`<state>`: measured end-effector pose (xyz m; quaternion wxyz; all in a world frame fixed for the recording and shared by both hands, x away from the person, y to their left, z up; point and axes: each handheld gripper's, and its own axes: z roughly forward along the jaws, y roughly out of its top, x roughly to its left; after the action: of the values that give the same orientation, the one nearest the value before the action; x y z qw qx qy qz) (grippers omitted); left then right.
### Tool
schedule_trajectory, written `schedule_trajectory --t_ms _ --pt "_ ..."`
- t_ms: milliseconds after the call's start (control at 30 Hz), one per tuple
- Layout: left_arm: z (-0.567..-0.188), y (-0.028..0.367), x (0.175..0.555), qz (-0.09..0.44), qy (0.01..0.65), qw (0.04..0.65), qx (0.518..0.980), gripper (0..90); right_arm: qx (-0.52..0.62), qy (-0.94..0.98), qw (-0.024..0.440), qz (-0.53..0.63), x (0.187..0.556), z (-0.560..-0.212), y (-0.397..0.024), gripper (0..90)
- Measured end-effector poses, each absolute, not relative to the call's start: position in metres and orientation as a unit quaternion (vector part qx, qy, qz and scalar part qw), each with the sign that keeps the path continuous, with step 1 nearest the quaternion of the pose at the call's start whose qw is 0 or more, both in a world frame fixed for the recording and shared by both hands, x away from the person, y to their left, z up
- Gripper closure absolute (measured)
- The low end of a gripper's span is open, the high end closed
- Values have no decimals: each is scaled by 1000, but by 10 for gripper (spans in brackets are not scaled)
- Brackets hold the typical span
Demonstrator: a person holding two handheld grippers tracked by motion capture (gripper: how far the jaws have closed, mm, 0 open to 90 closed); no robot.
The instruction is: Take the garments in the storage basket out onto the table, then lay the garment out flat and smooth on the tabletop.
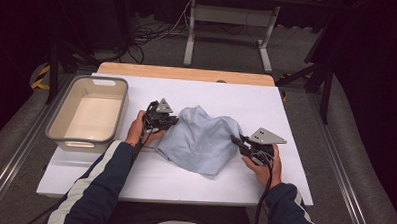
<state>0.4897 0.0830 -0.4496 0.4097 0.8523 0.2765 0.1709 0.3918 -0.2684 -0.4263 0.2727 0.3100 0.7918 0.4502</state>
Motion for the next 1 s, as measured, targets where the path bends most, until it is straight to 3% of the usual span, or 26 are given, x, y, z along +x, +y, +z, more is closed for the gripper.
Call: schedule_trajectory --t_ms 400,567,1000 --pt "-398 122 446 231 272 473 806 857 305 770 288 481 386 -395 -272 833" --pt "-386 130 426 237 254 476 808 857 295 767 295 488 379 -380 -268 835" --pt "-439 127 377 168 227 432 857 854 292 815 230 444 351 -415 -265 827"
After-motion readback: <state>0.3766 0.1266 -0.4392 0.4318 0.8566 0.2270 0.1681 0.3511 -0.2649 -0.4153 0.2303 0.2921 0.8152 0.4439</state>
